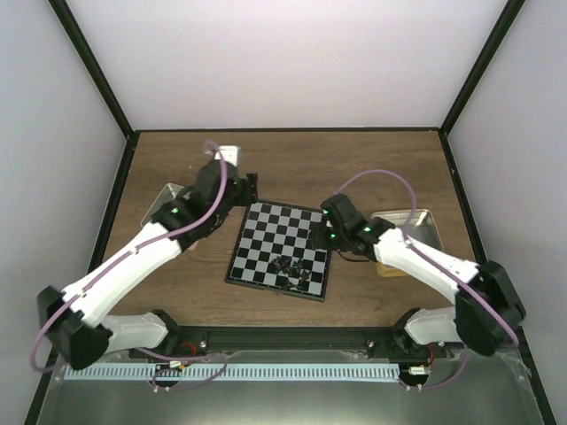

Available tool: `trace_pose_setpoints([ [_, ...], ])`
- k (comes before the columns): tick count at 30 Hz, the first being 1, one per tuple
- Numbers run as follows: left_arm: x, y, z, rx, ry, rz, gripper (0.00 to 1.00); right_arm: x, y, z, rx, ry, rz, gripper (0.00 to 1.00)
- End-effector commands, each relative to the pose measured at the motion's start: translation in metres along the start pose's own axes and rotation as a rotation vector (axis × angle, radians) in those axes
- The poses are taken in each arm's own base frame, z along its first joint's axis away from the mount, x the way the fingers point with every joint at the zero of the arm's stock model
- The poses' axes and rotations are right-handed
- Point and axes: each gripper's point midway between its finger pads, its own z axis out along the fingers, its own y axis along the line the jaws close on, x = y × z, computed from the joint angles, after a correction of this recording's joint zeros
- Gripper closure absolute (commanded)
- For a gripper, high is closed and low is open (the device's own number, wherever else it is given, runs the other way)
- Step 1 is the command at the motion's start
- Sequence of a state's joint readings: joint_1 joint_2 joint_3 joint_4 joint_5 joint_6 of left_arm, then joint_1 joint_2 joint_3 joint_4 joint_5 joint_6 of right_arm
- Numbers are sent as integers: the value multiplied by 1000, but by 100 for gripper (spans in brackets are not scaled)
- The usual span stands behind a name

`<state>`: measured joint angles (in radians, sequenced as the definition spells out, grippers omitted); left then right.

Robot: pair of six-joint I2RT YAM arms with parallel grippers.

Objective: Set up the chess pieces on the board
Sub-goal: Pick up the chess piece from the chessboard.

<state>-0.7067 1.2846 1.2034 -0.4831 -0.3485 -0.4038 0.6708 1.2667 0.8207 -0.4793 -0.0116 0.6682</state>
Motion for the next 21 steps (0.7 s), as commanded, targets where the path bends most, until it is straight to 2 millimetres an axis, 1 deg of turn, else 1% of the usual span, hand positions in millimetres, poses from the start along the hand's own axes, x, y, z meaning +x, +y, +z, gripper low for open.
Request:
trace_pose_setpoints([
  [1, -29, 25, -36, -63, -189, 61, 20, 4, 28, 13, 9, 71, -55, 50],
  [3, -38, 30, -51, -65, -250, 85, 11, 12, 35, 23, 28, 111, -69, 53],
  [4, -40, 34, -56, -72, -275, 87, 3, 16, 37, 28, 40, 127, -73, 54],
  [5, -42, 37, -61, -75, -296, 84, 0, 20, 39, 32, 56, 141, -79, 54],
  [8, -41, 38, -69, -55, -319, 85, 0, 31, 41, 42, 105, 190, -95, 56],
  [13, -37, 35, -69, -31, -300, 89, 0, 51, 38, 52, 145, 269, -108, 61],
  [16, -36, 27, -70, 15, -290, 90, 0, 57, 33, 56, 169, 288, -94, 66],
  [21, -35, 20, -70, 66, -279, 82, 0, 58, 34, 60, 173, 299, -81, 71],
])
